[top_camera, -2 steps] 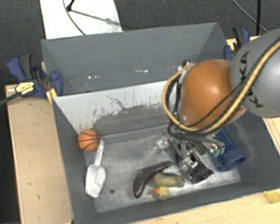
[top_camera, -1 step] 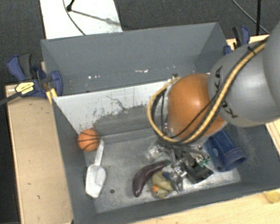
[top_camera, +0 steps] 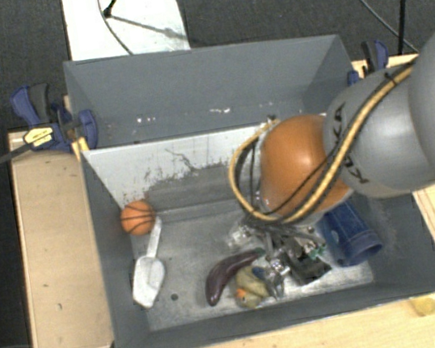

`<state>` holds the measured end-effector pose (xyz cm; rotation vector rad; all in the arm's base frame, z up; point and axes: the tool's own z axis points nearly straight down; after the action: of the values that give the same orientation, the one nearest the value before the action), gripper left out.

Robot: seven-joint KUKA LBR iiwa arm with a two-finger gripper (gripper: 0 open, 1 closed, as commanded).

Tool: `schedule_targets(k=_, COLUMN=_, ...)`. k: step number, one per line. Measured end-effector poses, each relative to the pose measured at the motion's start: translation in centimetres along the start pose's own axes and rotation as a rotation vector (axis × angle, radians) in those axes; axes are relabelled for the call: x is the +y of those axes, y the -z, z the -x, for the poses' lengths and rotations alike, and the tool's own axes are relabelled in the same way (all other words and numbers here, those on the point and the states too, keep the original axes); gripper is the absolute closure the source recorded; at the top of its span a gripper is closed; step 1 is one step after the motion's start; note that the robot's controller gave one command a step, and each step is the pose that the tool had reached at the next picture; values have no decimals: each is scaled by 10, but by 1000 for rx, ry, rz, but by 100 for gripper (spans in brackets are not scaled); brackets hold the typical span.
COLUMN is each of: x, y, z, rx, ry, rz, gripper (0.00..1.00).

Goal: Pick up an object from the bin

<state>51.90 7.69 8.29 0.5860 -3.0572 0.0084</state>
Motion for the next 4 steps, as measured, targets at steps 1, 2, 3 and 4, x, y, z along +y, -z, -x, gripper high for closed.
schedule_targets(k=1, x=-3, y=138, z=-9, rx=-34, ry=-39, rz=0, gripper=100)
schedule_targets(k=2, x=-3, y=137, z=-9, rx=-32, ry=-40, rz=0, gripper=0)
schedule_targets(k=3, x=-3, y=137, z=-9, rx=-32, ry=-41, rz=1, gripper=0)
schedule_targets(k=4, x=-4, y=97, z=-12, rx=-41, ry=-84, rz=-1, gripper=0)
